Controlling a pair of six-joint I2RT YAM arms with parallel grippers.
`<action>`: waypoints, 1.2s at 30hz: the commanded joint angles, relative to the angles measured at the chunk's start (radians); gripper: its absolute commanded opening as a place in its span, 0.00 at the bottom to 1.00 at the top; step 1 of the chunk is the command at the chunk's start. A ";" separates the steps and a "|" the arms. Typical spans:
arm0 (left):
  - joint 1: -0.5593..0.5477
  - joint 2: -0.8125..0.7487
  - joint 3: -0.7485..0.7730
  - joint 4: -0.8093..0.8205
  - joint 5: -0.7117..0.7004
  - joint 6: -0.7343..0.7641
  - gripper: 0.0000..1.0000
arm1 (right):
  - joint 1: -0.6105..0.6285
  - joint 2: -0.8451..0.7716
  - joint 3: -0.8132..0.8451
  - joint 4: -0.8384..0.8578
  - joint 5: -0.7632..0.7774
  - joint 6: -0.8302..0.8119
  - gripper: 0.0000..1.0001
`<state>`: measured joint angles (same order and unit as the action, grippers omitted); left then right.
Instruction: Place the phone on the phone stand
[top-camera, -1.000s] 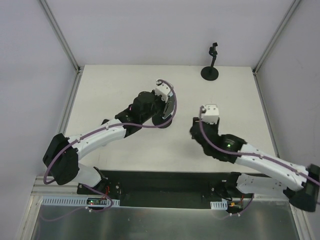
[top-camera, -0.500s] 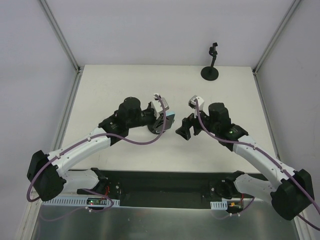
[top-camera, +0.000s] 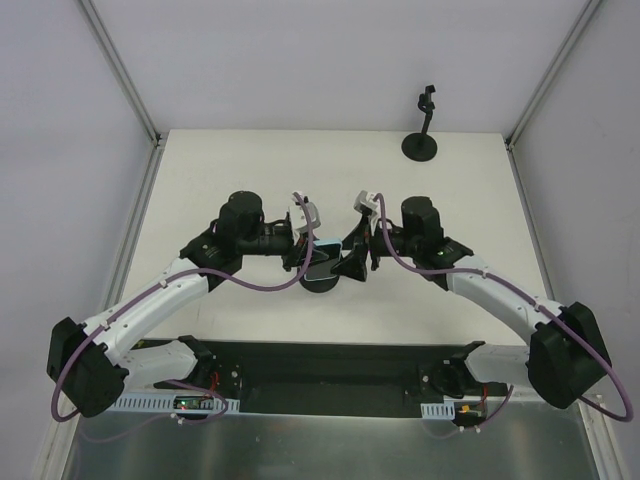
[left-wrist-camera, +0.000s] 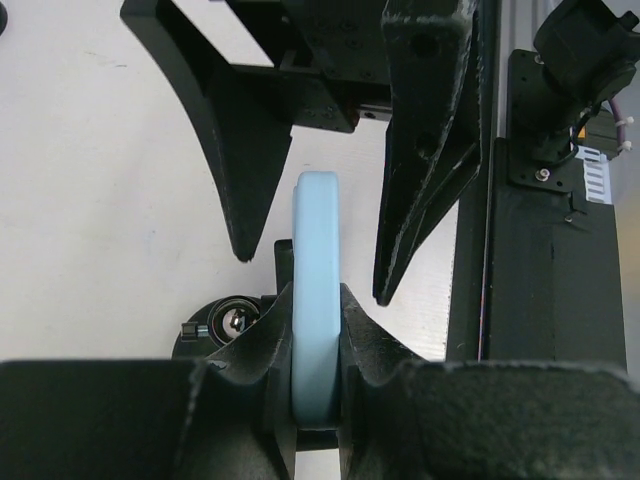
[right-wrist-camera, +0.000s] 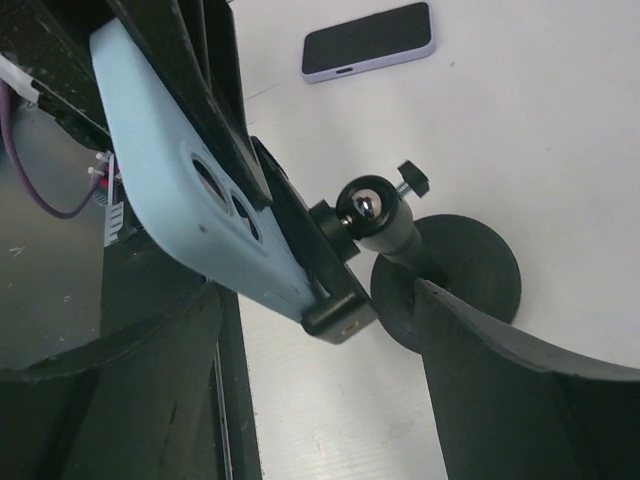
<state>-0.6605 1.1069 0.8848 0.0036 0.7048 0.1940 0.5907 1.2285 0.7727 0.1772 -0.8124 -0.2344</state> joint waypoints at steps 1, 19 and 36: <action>0.009 -0.021 -0.009 0.079 0.114 -0.005 0.00 | 0.027 0.051 0.056 0.097 -0.068 0.012 0.77; 0.038 0.064 -0.006 0.124 0.081 -0.022 0.00 | 0.089 0.049 0.022 0.123 0.401 0.314 0.01; 0.039 0.085 -0.010 0.125 0.180 -0.038 0.00 | 0.143 -0.104 0.000 -0.016 0.438 0.230 0.75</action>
<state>-0.5999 1.1782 0.8722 0.1173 0.8516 0.1375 0.7704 1.1576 0.7143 0.1955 -0.3576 -0.0273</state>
